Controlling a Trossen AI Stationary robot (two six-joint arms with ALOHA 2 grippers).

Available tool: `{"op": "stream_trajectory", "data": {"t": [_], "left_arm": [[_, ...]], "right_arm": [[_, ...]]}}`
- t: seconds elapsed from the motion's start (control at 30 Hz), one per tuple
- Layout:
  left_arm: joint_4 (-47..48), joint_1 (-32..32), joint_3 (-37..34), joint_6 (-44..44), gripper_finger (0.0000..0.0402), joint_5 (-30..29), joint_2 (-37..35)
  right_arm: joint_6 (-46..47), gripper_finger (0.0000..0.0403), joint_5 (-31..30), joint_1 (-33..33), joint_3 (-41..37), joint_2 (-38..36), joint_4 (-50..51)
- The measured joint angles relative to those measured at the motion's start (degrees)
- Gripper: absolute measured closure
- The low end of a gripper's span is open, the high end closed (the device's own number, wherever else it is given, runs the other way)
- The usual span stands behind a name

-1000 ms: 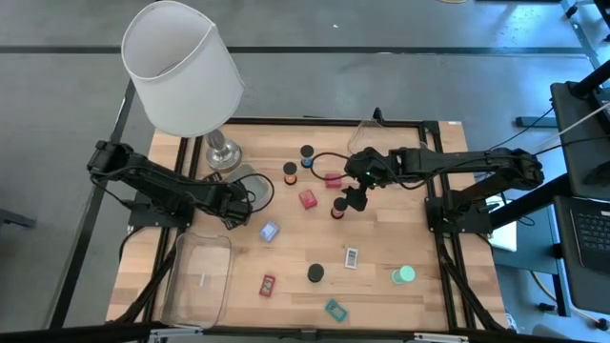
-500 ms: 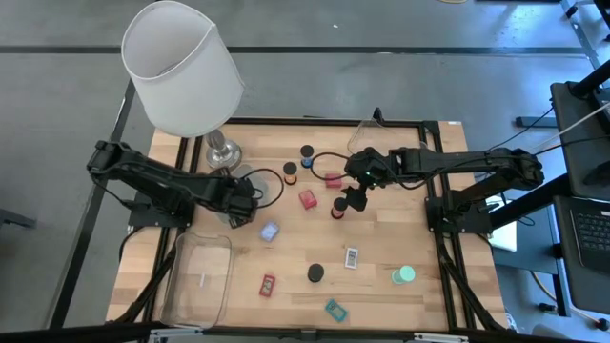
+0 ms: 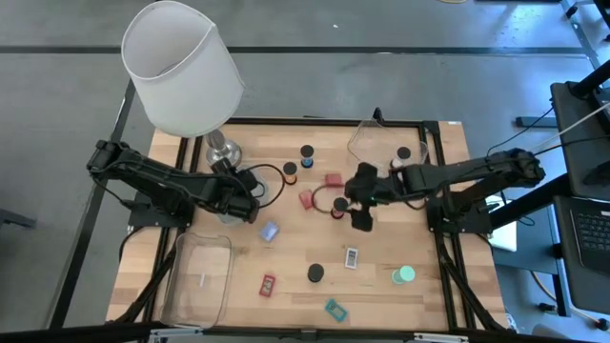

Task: Pick & Place Office items
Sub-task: Put the red hourglass into the top transparent bin

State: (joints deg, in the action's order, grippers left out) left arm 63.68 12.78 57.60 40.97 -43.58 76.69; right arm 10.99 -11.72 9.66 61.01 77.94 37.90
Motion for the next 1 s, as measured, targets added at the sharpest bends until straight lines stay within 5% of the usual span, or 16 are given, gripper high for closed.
{"op": "stream_trajectory", "data": {"t": [0.37, 0.8, 1.0], "left_arm": [[-1.45, 0.0, 0.0, 5.04, 0.0187, -7.7, 0.0], [-3.97, 0.0, 0.0, 5.85, 0.0187, -7.82, 0.02], [-3.95, 0.0, -0.01, 6.27, 0.0187, -7.86, 0.02]], "right_arm": [[2.04, 0.008, -1.1, 2.21, 0.0, 0.44, -3.66], [-1.05, 0.008, -5.18, 0.04, -1.72, 6.75, -6.67], [-2.81, 0.008, -2.37, -0.93, -4.24, 7.06, -9.75]]}}
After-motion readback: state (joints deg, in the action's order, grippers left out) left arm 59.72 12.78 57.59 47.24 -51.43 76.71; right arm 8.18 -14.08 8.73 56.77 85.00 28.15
